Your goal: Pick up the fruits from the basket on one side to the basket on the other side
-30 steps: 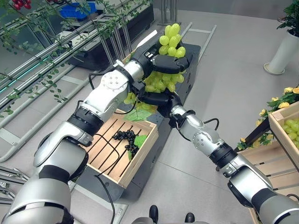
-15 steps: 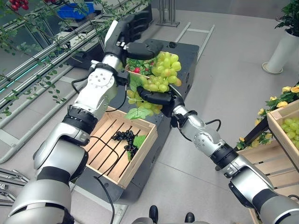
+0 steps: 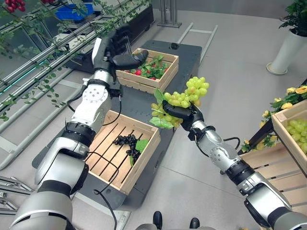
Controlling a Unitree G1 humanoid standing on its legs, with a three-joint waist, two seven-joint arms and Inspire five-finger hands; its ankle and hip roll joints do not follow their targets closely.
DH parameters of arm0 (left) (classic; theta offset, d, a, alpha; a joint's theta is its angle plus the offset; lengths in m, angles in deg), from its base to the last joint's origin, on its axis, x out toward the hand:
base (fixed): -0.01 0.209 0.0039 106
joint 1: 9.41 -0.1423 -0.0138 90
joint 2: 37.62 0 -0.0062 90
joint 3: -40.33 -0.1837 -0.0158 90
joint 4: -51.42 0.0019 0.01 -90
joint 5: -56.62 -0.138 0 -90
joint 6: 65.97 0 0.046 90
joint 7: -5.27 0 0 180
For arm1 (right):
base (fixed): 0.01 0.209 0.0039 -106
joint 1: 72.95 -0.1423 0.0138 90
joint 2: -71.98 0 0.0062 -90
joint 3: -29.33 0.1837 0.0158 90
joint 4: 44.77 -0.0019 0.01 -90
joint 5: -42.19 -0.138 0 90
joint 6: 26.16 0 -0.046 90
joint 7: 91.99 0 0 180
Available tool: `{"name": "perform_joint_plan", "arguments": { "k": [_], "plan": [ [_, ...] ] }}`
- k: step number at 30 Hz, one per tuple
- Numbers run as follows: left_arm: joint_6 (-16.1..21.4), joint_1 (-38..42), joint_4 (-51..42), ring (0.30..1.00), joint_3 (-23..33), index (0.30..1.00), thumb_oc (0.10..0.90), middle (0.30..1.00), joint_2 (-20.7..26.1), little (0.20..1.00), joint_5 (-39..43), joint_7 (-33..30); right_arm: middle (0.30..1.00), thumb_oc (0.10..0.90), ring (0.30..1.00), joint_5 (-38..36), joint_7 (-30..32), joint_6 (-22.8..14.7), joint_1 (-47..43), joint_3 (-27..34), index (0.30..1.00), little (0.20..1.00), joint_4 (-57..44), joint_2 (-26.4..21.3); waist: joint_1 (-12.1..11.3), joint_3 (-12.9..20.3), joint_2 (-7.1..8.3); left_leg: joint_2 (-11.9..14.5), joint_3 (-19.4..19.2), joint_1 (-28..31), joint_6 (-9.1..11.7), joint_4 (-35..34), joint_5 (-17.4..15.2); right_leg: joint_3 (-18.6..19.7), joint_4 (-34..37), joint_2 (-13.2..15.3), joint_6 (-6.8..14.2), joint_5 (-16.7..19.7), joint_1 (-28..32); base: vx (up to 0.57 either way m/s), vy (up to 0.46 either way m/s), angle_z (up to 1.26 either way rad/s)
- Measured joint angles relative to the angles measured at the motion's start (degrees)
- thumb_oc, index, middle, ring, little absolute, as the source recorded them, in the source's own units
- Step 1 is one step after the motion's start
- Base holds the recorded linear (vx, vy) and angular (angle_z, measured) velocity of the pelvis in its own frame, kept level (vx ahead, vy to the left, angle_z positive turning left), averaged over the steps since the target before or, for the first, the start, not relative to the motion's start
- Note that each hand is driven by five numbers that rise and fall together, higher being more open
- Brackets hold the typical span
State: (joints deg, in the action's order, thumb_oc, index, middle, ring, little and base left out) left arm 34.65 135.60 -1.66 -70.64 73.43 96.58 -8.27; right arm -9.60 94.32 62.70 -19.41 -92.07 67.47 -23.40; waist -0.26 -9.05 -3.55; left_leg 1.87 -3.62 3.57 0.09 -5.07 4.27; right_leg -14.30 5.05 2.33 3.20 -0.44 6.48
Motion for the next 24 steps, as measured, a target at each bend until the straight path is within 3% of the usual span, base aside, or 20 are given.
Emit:
{"name": "perform_joint_plan", "arguments": {
  "k": [4, 7, 12, 19, 24],
  "plan": [
    [1.3, -4.8, -1.5, 0.900, 4.2, 0.900, 0.800, 0.900, 0.0, 0.900, -2.6, 0.6, 0.300, 0.400, 0.300, 7.8, -0.2, 1.0, 1.9, 0.1, 0.300, 0.300, -2.2, -2.5, 0.3, 0.0, 0.03, 0.0, 0.0, 0.1, 0.0, 0.0, 0.0, 0.1, 0.0, 0.0, 0.0, 0.0, 0.0, 0.00, 0.000, 0.00],
    [1.7, -14.4, -5.4, 0.900, 7.4, 0.900, 0.800, 0.900, -0.3, 0.900, -4.3, 2.7, 0.300, 0.400, 0.300, 10.8, -3.9, 2.6, 6.2, 1.0, 0.300, 0.300, -8.5, -6.0, 0.8, 0.0, 0.09, -0.1, -0.2, 0.2, 0.0, 0.0, 0.0, 1.4, 0.0, 0.0, 0.0, 0.0, 0.0, 0.01, 0.009, -0.01],
    [0.0, -28.8, -6.0, 0.900, 10.4, 0.900, 0.800, 0.900, -6.5, 0.900, -4.5, 3.9, 0.300, 0.400, 0.300, 12.0, -11.4, 5.5, 12.8, 4.4, 0.300, 0.300, -14.1, -8.6, 1.2, 0.3, 0.56, -0.1, -1.3, 0.5, 0.0, -0.1, -0.1, 3.8, 0.0, -0.2, 0.1, 0.1, -0.3, 0.03, 0.033, -0.12],
    [-2.4, -44.9, -7.4, 0.900, 11.0, 0.900, 0.800, 0.900, -18.2, 0.900, -4.3, 4.3, 0.300, 0.400, 0.300, 15.1, -24.9, 13.3, 18.2, 6.8, 0.300, 0.300, -24.7, -12.9, 2.5, 0.9, 4.16, 0.0, -4.7, 1.6, -0.5, -0.1, -0.7, 7.6, 0.0, -0.4, 0.5, 1.0, -0.8, 0.02, 0.044, -0.27],
    [-2.5, -48.0, -7.1, 0.900, 10.2, 0.900, 0.800, 0.900, -20.0, 0.900, -4.5, 5.4, 0.300, 0.400, 0.300, 14.8, -30.1, 16.5, 20.4, 10.9, 0.300, 0.300, -31.8, -14.1, 4.4, 2.1, 6.35, 0.0, -6.7, 2.2, -0.9, -0.1, -1.0, 9.4, 0.0, -0.1, 0.9, 1.4, -1.2, 0.00, 0.036, -0.21]
  ]
}}
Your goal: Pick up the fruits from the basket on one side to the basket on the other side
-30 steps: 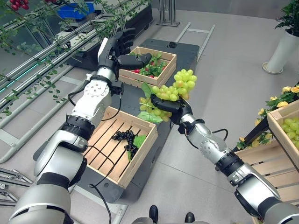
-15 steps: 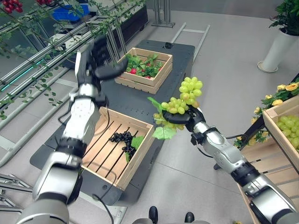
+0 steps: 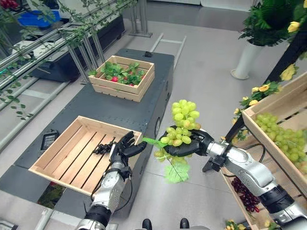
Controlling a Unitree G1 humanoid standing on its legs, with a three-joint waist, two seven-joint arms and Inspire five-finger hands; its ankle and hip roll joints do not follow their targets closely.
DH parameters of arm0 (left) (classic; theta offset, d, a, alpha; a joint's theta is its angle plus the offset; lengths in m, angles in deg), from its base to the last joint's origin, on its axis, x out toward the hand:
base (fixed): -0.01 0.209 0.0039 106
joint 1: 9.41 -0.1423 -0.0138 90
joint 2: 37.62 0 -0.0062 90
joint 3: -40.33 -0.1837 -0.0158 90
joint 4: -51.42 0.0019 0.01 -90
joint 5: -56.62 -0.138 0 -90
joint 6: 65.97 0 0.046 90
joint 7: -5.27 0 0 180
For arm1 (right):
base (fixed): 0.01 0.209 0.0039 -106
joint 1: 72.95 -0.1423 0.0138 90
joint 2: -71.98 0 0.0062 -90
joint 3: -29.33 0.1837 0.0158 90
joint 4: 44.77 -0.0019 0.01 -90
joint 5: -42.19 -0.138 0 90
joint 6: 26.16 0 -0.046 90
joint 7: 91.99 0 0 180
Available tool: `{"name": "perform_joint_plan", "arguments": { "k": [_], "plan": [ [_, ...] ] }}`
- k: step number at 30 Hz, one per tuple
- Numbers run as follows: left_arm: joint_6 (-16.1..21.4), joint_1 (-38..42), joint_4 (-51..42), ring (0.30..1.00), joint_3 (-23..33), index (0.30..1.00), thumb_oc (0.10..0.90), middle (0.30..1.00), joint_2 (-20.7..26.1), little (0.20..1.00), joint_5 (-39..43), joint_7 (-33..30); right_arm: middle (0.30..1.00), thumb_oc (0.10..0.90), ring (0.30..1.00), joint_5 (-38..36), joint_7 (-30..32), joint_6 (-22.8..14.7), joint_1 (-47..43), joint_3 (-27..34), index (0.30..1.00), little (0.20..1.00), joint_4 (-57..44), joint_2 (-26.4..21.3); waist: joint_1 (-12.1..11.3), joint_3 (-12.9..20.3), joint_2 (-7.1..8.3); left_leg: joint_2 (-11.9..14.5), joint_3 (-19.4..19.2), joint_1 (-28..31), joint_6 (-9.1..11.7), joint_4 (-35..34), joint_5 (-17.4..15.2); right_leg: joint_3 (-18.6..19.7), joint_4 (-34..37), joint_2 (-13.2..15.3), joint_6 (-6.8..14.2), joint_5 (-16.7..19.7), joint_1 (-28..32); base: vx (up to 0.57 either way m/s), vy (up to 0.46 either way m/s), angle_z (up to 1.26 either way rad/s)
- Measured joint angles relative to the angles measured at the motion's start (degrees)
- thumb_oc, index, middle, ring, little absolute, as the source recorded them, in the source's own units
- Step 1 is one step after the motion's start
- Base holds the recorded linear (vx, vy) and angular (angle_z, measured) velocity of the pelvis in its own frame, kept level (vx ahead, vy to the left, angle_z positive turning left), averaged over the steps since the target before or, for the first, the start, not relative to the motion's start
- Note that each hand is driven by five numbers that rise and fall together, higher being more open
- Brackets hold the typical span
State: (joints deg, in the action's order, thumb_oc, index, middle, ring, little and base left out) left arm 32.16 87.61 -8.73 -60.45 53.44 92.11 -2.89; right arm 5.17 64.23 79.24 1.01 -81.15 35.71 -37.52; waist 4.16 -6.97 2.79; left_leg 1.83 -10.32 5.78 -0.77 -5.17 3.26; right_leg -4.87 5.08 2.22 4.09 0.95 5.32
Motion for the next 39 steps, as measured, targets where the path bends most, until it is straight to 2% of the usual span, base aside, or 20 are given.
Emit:
{"name": "perform_joint_plan", "arguments": {
  "k": [9, 12, 18, 25, 28, 34, 39],
  "plan": [
    [0.0, -0.9, 0.0, 0.900, 0.0, 0.900, 0.800, 0.900, -0.1, 0.900, 0.0, 3.7, 0.300, 0.400, 0.300, -4.4, 0.0, 0.2, 6.2, 9.2, 0.300, 0.300, -3.2, -0.2, 1.5, 0.3, 0.31, 0.0, -3.6, 0.8, -0.3, 0.0, -0.5, 3.0, 0.0, 0.0, 0.2, 1.0, -0.8, 0.00, 0.030, -0.21],
    [0.0, -2.2, 0.1, 0.900, 0.0, 0.900, 0.800, 0.900, -0.1, 0.900, 0.1, 4.1, 0.300, 0.400, 0.300, -4.4, 0.2, 0.2, 7.6, 11.5, 0.300, 0.300, -3.2, -0.7, 3.6, 0.3, 0.32, 0.0, -4.4, 1.0, -0.4, 0.0, -0.5, 4.1, 0.0, 0.0, 0.3, 1.3, -1.0, -0.01, 0.034, -0.14],
    [0.0, -2.6, 2.0, 0.900, -0.1, 0.900, 0.800, 0.900, -0.3, 0.900, 0.1, 4.7, 0.300, 0.400, 0.300, -4.5, 1.6, 0.2, 8.9, 16.5, 0.300, 0.300, -3.3, -3.3, 5.1, 0.3, 0.25, 0.1, -7.1, 1.6, -0.4, -0.4, -0.9, 6.5, 0.0, -0.2, 0.6, 1.8, -1.5, 0.01, 0.030, -0.22],
    [0.0, -2.8, 3.5, 0.900, -0.1, 0.900, 0.800, 0.900, -0.3, 0.900, 0.2, 6.2, 0.300, 0.400, 0.300, -7.6, 3.3, 0.0, 9.4, 22.5, 0.300, 0.300, -3.3, -7.6, 7.7, 0.5, 0.04, 0.0, -8.3, 1.7, -0.5, -0.4, -1.0, 7.8, 0.0, -0.3, 0.7, 2.2, -2.0, 0.02, 0.024, -0.11],
    [0.0, -2.8, 5.0, 0.900, -0.2, 0.900, 0.800, 0.900, -0.6, 0.900, 0.2, 6.4, 0.300, 0.400, 0.300, -11.1, 5.5, -0.6, 9.4, 24.0, 0.300, 0.300, -3.3, -9.0, 7.7, 0.8, -0.44, 0.1, -9.1, 1.7, -0.5, -0.4, -1.2, 8.9, 0.0, -0.4, 0.7, 2.4, -2.4, 0.03, 0.023, -0.13],
    [0.0, -2.8, 5.0, 0.900, -0.2, 0.900, 0.800, 0.900, -0.6, 0.900, 0.3, 6.5, 0.300, 0.400, 0.300, -13.8, 9.2, -1.4, 9.4, 25.5, 0.300, 0.300, -3.1, -9.1, 7.7, 1.0, -0.46, 0.0, -9.4, 1.7, -0.5, -0.4, -1.2, 9.2, 0.0, -0.5, 0.7, 2.5, -2.6, 0.01, 0.012, -0.03],
    [0.0, -2.8, 5.1, 0.900, -2.5, 0.900, 0.800, 0.900, -0.6, 0.900, 0.8, 6.5, 0.300, 0.400, 0.300, -19.7, 14.5, -1.4, 6.4, 25.8, 0.300, 0.300, 4.9, -9.4, 7.6, 1.3, -0.08, -0.1, -9.5, 1.6, -0.6, -0.4, -1.2, 9.4, 0.0, -0.4, 0.8, 2.6, -2.7, 0.00, 0.008, 0.00]
  ]
}}
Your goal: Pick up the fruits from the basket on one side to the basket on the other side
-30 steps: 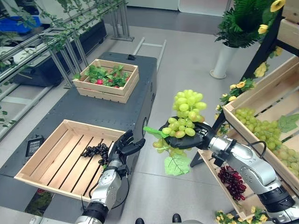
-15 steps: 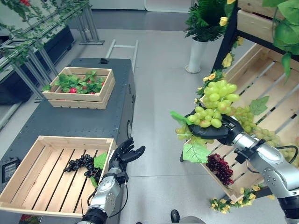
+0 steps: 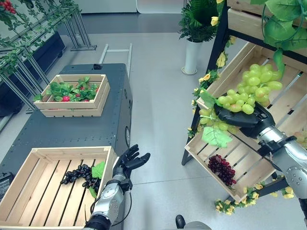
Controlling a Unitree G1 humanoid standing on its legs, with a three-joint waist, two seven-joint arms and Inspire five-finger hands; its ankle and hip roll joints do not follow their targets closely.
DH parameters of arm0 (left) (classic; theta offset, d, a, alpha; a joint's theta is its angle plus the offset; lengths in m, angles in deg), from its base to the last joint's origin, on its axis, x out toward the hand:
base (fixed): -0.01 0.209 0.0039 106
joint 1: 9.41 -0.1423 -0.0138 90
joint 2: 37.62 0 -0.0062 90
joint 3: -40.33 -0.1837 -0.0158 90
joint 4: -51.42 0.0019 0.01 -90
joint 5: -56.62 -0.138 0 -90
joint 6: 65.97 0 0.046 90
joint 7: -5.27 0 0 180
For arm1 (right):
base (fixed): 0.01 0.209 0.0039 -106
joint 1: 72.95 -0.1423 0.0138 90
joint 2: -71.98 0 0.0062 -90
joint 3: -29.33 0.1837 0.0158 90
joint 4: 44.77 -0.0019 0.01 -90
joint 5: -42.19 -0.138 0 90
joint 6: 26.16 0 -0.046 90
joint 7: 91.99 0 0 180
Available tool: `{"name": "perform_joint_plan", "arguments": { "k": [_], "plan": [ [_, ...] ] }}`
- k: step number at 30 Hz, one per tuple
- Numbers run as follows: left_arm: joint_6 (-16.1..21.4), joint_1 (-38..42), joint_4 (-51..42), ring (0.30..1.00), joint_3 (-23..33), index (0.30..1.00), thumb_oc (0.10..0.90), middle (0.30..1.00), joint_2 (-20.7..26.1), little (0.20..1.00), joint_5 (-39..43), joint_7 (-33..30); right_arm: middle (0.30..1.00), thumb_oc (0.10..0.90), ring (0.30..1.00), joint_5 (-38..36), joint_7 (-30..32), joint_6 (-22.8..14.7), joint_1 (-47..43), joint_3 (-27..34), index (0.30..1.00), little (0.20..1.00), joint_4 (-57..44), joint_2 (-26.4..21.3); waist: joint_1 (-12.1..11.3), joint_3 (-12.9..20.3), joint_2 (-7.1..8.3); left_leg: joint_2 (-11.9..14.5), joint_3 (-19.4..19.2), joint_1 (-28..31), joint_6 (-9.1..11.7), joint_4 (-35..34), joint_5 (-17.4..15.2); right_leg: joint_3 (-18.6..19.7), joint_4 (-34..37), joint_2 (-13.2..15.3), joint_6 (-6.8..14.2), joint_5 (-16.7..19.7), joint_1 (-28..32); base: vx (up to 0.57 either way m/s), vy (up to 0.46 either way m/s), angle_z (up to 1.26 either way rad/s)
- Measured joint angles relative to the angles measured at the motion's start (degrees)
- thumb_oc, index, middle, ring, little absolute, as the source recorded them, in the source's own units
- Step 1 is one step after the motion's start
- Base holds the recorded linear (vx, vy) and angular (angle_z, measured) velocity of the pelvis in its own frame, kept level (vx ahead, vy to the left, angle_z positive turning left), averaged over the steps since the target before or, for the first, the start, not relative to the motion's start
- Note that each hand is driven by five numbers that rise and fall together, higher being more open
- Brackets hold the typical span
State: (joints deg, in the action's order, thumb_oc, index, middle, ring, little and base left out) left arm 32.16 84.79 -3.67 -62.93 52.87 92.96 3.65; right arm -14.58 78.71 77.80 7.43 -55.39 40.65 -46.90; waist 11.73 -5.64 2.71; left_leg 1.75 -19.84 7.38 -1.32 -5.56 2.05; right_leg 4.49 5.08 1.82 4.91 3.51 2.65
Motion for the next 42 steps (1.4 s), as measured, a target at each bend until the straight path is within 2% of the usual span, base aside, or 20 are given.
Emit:
{"name": "perform_joint_plan", "arguments": {
  "k": [3, 5, 8, 11, 18, 21, 25, 27, 29, 30, 31, 32, 38, 42],
  "plan": [
    [0.0, -0.1, 0.2, 0.900, -1.2, 0.900, 0.800, 0.900, 0.1, 0.900, 0.0, 0.1, 0.300, 0.400, 0.300, -4.5, 3.1, 0.3, -2.1, 0.6, 0.300, 0.300, 5.6, -0.2, -0.1, 0.0, 0.05, 0.0, 0.0, -0.1, 0.0, 0.0, 0.0, 0.0, 0.0, 0.0, 0.0, 0.0, 0.0, 0.00, 0.000, 0.00],
    [0.0, 0.0, 0.3, 0.900, -2.1, 0.900, 0.800, 0.900, 0.1, 0.900, 0.2, 0.2, 0.300, 0.400, 0.300, -8.9, 4.8, 1.9, -4.6, 0.6, 0.300, 0.300, 11.2, -1.3, -0.1, 0.0, 0.08, 0.0, 0.0, -0.1, 0.0, 0.0, 0.0, 0.0, 0.0, 0.0, 0.0, 0.0, 0.0, 0.00, 0.015, 0.00],
    [0.0, -0.1, 0.8, 0.900, -2.9, 0.900, 0.800, 0.900, 0.1, 0.900, 0.5, 0.5, 0.300, 0.400, 0.300, -11.9, 7.4, 3.9, -7.6, 0.6, 0.300, 0.300, 17.4, -2.6, -0.4, 0.0, 0.08, 0.0, 0.1, -0.1, 0.0, 0.0, 0.0, -0.2, 0.0, 0.1, 0.0, 0.0, 0.0, 0.00, 0.011, 0.01],
    [0.0, 0.0, 1.2, 0.900, -4.3, 0.900, 0.800, 0.900, 0.2, 0.900, 0.6, 0.6, 0.300, 0.400, 0.300, -14.7, 10.1, 6.3, -13.0, 0.4, 0.300, 0.300, 27.9, -4.3, -1.1, 0.0, 0.08, -0.1, 0.4, -0.2, -0.1, 0.0, 0.0, -0.3, 0.0, 0.1, 0.0, 0.0, 0.0, 0.00, 0.021, 0.04],
    [0.0, 0.0, 1.3, 0.900, -4.4, 0.900, 0.800, 0.900, 0.3, 0.900, 2.8, 0.7, 0.300, 0.400, 0.300, -20.7, 16.0, 7.0, -19.6, 0.4, 0.300, 0.300, 38.5, -4.8, -2.3, 0.0, 0.06, -0.2, 1.1, -0.2, -0.1, 0.0, -0.1, -0.6, 0.0, 0.2, 0.0, 0.0, 0.2, 0.01, 0.016, 0.03],
    [0.0, 0.0, 1.3, 0.900, -4.5, 0.900, 0.800, 0.900, 0.3, 0.900, 2.9, 0.7, 0.300, 0.400, 0.300, -22.3, 19.7, 7.0, -21.1, 0.4, 0.300, 0.300, 41.3, -5.1, -3.4, 0.0, -0.01, -0.3, 2.6, -0.2, -0.1, 0.0, -0.1, -0.7, 0.0, 0.3, 0.0, 0.0, 0.4, 0.00, 0.003, 0.01],
    [0.0, 0.0, 1.3, 0.900, -4.5, 0.900, 0.800, 0.900, 0.3, 0.900, 3.4, 0.7, 0.300, 0.400, 0.300, -22.9, 21.8, 7.0, -21.7, -0.1, 0.300, 0.300, 43.0, -5.1, -3.7, 0.0, -0.43, -0.5, 3.5, -0.2, -0.2, 0.0, 0.0, -1.7, 0.0, 0.5, 0.0, 0.0, 0.7, -0.01, 0.004, 0.10],
    [0.0, 0.0, 1.3, 0.900, -4.5, 0.900, 0.800, 0.900, 0.4, 0.900, 3.9, 0.5, 0.300, 0.400, 0.300, -22.1, 21.7, 7.0, -21.7, -1.1, 0.300, 0.300, 43.0, -5.1, -3.8, 0.0, -0.59, -0.5, 3.5, -0.2, -0.2, 0.0, 0.0, -1.7, 0.0, 0.5, 0.0, 0.0, 0.7, 0.00, 0.000, 0.02],
    [0.0, 0.0, 1.3, 0.900, -4.5, 0.900, 0.800, 0.900, 0.3, 0.900, 4.0, 0.3, 0.300, 0.400, 0.300, -17.9, 21.4, 7.4, -22.0, -2.2, 0.300, 0.300, 43.0, -5.1, -3.7, 0.0, -0.64, -0.5, 3.6, -0.2, -0.2, 0.0, 0.0, -1.7, 0.0, 0.5, 0.0, 0.0, 0.7, 0.00, 0.000, 0.00],
    [0.0, 0.0, 1.3, 0.900, -4.6, 0.900, 0.800, 0.900, 0.3, 0.900, 4.0, 0.3, 0.484, 0.522, 0.484, -15.7, 20.6, 8.1, -22.3, -2.7, 0.484, 0.484, 43.0, -5.3, -3.5, 0.0, -0.65, -0.5, 3.5, -0.2, -0.2, 0.0, 0.0, -1.7, 0.0, 0.5, 0.0, 0.0, 0.7, 0.00, 0.000, 0.00],
    [0.0, 0.0, 1.3, 0.900, -4.7, 0.900, 0.800, 0.900, 0.3, 0.900, 4.0, 0.2, 0.794, 0.729, 0.794, -13.9, 19.7, 8.5, -22.6, -3.9, 0.794, 0.794, 43.0, -5.8, -3.4, 0.0, -0.67, -0.5, 3.5, -0.2, -0.2, 0.0, 0.0, -1.7, 0.0, 0.5, 0.0, 0.0, 0.7, 0.00, 0.000, 0.00],
    [0.0, 0.1, 1.3, 0.900, -4.9, 0.900, 0.800, 0.900, 0.3, 0.900, 4.0, 0.2, 0.900, 0.800, 0.900, -10.3, 17.0, 9.7, -22.9, -5.7, 0.900, 0.900, 43.0, -6.9, -3.3, -0.1, -0.68, -0.5, 3.5, -0.2, -0.2, 0.0, 0.0, -1.7, 0.0, 0.5, 0.0, 0.0, 0.6, 0.00, 0.000, 0.00],
    [0.0, 0.1, 1.3, 0.900, -5.5, 0.900, 0.800, 0.900, 0.3, 0.900, 3.9, -0.3, 0.900, 0.800, 0.900, 0.2, 8.2, 11.9, -25.7, -10.2, 0.900, 0.900, 42.4, -9.2, -3.1, -0.1, -0.67, -0.7, 2.7, -0.3, -0.2, 0.0, -0.1, -1.0, 0.0, 0.5, 0.1, 0.0, 0.2, -0.01, 0.017, -0.07],
    [0.0, 0.1, 1.5, 0.900, -5.5, 0.900, 0.800, 0.900, 0.3, 0.900, 4.5, -0.3, 0.900, 0.800, 0.900, 0.3, 7.4, 12.4, -25.8, -10.3, 0.900, 0.900, 41.0, -9.6, -2.3, -0.1, -0.59, -0.8, 2.1, -0.3, -0.4, 0.0, -0.2, -0.1, 0.0, 0.5, 0.2, 0.2, -0.1, -0.01, 0.022, -0.07]
  ]
}}
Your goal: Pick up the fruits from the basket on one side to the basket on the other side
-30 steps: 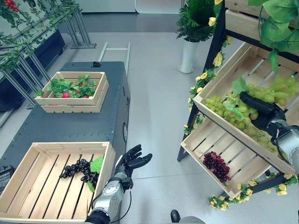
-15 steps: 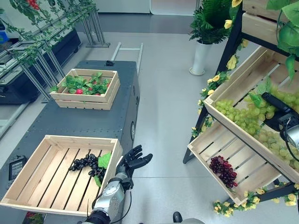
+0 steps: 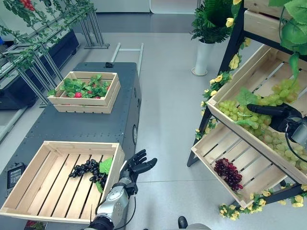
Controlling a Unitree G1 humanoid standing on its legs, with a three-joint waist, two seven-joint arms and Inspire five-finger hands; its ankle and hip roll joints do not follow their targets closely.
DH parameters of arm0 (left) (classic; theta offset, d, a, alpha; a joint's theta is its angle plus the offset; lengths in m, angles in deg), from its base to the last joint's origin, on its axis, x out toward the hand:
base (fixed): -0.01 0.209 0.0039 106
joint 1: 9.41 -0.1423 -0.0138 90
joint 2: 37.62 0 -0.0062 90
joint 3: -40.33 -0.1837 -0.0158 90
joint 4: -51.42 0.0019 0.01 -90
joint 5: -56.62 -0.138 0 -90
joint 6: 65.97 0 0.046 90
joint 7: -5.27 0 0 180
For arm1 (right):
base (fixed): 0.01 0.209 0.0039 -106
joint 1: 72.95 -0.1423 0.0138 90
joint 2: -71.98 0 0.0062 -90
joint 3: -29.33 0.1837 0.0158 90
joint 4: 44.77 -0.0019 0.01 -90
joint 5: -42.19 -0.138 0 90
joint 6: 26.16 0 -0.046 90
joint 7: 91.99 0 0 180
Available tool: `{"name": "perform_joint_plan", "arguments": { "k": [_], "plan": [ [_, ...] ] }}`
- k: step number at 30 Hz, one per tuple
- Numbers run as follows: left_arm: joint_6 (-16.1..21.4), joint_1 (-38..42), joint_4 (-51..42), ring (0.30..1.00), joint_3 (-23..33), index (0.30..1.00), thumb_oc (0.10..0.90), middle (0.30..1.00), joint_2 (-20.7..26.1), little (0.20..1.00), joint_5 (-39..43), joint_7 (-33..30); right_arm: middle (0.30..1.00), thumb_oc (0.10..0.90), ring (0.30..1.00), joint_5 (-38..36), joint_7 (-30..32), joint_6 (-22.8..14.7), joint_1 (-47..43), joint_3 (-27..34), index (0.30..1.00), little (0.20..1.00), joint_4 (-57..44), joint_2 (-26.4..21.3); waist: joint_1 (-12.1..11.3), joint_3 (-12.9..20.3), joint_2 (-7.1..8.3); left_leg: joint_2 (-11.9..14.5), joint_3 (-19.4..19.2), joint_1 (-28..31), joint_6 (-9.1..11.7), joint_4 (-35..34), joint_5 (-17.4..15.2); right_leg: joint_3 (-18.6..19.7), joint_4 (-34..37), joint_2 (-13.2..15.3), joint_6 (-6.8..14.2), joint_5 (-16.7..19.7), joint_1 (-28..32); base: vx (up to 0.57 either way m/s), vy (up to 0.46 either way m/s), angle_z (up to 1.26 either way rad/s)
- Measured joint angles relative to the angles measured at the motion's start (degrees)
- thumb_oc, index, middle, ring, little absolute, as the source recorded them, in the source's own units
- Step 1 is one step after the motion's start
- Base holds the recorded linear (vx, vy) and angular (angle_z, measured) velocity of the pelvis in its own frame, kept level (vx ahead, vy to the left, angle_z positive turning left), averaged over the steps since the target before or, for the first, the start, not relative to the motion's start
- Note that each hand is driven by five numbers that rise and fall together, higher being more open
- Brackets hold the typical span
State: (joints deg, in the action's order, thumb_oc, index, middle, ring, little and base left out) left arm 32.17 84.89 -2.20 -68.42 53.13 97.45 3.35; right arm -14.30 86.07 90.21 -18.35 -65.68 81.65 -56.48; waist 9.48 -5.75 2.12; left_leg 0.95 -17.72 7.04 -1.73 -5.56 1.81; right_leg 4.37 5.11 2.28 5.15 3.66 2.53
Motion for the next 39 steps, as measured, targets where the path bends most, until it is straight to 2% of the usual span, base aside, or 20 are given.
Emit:
{"name": "perform_joint_plan", "arguments": {
  "k": [7, 11, 15, 21, 25, 28, 31, 32, 35, 39],
  "plan": [
    [0.1, 0.0, 0.2, 0.900, 0.0, 0.900, 0.800, 0.900, -0.3, 0.900, 0.5, 0.0, 0.900, 0.800, 0.900, 0.7, -0.4, 0.2, 1.8, 0.0, 0.900, 0.900, -5.8, 0.0, 1.6, -0.5, 0.79, -0.2, -1.6, 0.0, -0.2, 0.0, -0.2, 2.0, 0.0, 0.0, 0.5, 0.4, -0.8, -0.01, 0.016, -0.12],
    [0.1, 0.3, 0.2, 0.900, 0.0, 0.900, 0.800, 0.900, -0.3, 0.900, 0.5, -0.1, 0.900, 0.800, 0.900, 2.8, -1.9, 0.2, 3.8, 0.1, 0.900, 0.900, -9.8, 0.0, 3.3, -1.2, 2.07, -0.3, -3.9, 0.7, -0.3, 0.0, -0.7, 3.8, 0.0, -0.1, 0.7, 0.8, -1.0, 0.02, 0.042, -0.30],
    [0.1, 0.5, 0.6, 0.900, 0.0, 0.900, 0.800, 0.900, -0.2, 0.900, 0.5, -0.1, 0.900, 0.800, 0.900, 8.3, -2.5, 0.2, 7.1, 0.4, 0.900, 0.900, -12.0, -0.1, 5.3, -1.7, 2.85, -0.3, -5.2, 1.1, -0.3, 0.0, -1.3, 4.8, 0.0, 0.1, 1.0, 1.0, -1.2, 0.01, 0.020, -0.18],
    [0.1, 1.3, 0.5, 0.900, -0.1, 0.900, 0.800, 0.900, -0.3, 0.900, 0.4, -0.2, 0.900, 0.800, 0.900, 16.5, -4.0, -1.0, 8.2, 0.4, 0.900, 0.900, -12.1, -1.6, 7.0, -1.7, 2.79, -0.6, -6.6, 1.4, -0.6, 0.0, -1.7, 6.3, 0.0, 0.0, 1.3, 1.4, -1.7, -0.02, -0.010, -0.16],
    [0.1, 1.5, 0.5, 0.900, -1.2, 0.900, 0.800, 0.900, -0.3, 0.900, 0.4, -0.8, 0.900, 0.800, 0.900, 24.9, -4.0, -5.4, 10.3, 0.4, 0.900, 0.900, -14.4, -2.1, 7.1, -1.7, 2.71, -0.6, -7.4, 1.4, -0.6, 0.0, -1.9, 6.7, 0.0, 0.0, 1.3, 1.5, -2.0, -0.02, -0.011, -0.08],
    [0.1, 1.5, 0.5, 0.900, -1.1, 0.900, 0.800, 0.900, -0.3, 0.900, 0.5, -1.7, 0.900, 0.800, 0.900, 30.7, -1.1, -8.4, 12.7, 0.5, 0.900, 0.900, -18.9, -2.1, 7.3, -1.8, 2.49, -0.7, -7.8, 1.4, -0.7, 0.0, -2.0, 7.2, 0.0, 0.0, 1.3, 1.5, -2.3, -0.01, 0.006, -0.07],
    [0.2, 1.4, 0.5, 0.900, -1.1, 0.900, 0.800, 0.900, -0.3, 0.900, 0.5, -1.7, 0.900, 0.800, 0.900, 36.8, 5.1, -11.5, 17.6, 3.5, 0.900, 0.900, -28.1, -1.5, 8.2, -2.5, 1.29, -0.8, -7.8, 1.3, -0.8, 0.0, -2.1, 7.4, 0.0, 0.1, 1.4, 1.5, -2.4, 0.00, 0.006, -0.02],
    [0.2, 1.3, 0.5, 0.900, -1.0, 0.900, 0.800, 0.900, -0.5, 0.900, 0.5, -1.6, 0.900, 0.800, 0.900, 39.9, 7.6, -13.4, 20.7, 6.1, 0.900, 0.900, -32.1, 0.0, 8.5, -2.7, 0.56, -0.8, -7.8, 1.3, -0.8, 0.0, -2.1, 7.4, 0.0, 0.1, 1.4, 1.5, -2.4, 0.00, 0.000, 0.00],
    [0.3, 0.7, 0.5, 0.900, -0.6, 0.900, 0.800, 0.900, -1.2, 0.900, 0.4, -1.3, 0.900, 0.800, 0.900, 46.0, 11.3, -17.5, 26.4, 8.2, 0.900, 0.900, -39.6, 1.8, 8.4, -2.7, -1.06, -0.7, -7.5, 1.3, -0.7, 0.0, -2.2, 7.5, 0.0, 0.0, 1.4, 1.5, -2.6, 0.01, 0.011, -0.08],
    [0.9, -0.1, 0.5, 0.900, -0.5, 0.900, 0.800, 0.900, -2.6, 0.900, -0.2, -1.2, 0.900, 0.800, 0.900, 49.3, 12.1, -22.5, 31.8, 9.4, 0.900, 0.900, -44.9, 4.4, 8.4, -2.6, -2.12, -0.7, -7.4, 1.3, -0.6, 0.0, -2.2, 7.4, 0.0, 0.0, 1.4, 1.4, -2.6, 0.00, 0.000, -0.01]
  ]
}}
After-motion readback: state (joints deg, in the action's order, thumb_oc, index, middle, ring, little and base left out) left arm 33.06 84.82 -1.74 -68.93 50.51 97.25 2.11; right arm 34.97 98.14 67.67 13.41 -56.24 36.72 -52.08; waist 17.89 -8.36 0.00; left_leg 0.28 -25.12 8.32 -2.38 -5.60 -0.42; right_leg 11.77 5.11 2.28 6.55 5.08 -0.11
